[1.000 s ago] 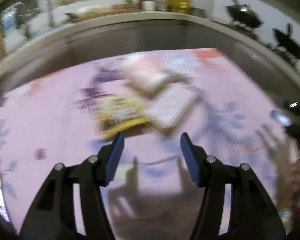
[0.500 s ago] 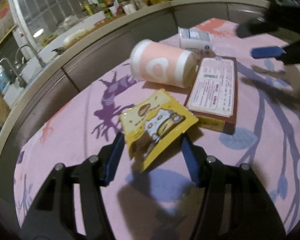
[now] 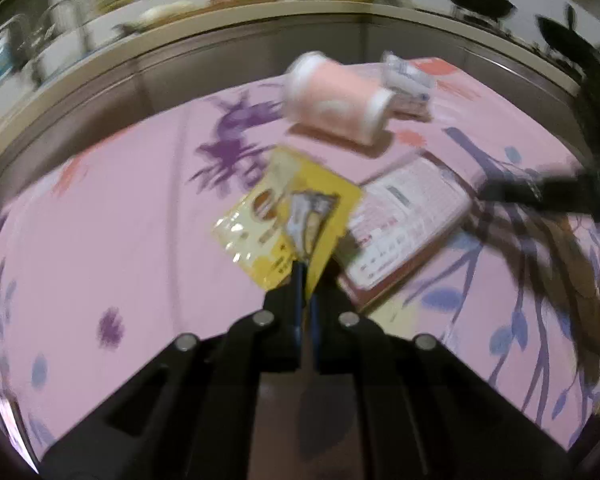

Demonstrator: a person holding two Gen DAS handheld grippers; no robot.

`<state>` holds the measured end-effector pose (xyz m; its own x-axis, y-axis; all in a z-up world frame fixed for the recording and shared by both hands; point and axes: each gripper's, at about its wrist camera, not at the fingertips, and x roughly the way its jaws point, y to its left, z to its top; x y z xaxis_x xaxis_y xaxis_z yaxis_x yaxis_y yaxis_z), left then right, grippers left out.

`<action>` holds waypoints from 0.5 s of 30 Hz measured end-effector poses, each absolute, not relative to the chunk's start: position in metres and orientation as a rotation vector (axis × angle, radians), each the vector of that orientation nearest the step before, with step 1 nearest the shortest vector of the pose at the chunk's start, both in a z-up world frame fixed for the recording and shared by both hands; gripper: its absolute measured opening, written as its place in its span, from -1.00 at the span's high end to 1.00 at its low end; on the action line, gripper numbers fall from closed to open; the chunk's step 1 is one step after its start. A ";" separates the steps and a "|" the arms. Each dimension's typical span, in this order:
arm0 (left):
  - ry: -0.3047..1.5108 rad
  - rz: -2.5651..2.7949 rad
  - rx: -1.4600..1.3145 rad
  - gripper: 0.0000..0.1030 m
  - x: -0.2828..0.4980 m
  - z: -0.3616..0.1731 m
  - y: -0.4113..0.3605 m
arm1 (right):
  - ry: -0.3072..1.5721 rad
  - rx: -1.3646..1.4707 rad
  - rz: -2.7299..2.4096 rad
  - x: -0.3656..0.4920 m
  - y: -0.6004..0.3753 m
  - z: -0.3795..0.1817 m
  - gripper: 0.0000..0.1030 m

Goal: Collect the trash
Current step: 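Grasp the yellow snack packet with the left tool while the right tool moves to the brown box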

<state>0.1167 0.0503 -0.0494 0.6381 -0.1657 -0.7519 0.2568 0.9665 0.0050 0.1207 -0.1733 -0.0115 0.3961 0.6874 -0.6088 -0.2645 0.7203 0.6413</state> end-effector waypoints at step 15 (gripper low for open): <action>0.904 -0.164 -0.224 0.98 0.060 -0.059 0.126 | 0.798 0.003 0.651 0.046 -0.146 0.023 -0.50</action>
<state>0.0602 0.1255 -0.0586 0.6081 -0.2348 -0.7583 0.0472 0.9643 -0.2607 0.0463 -0.1464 0.0228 0.5149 0.5428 -0.6635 -0.5407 0.8063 0.2400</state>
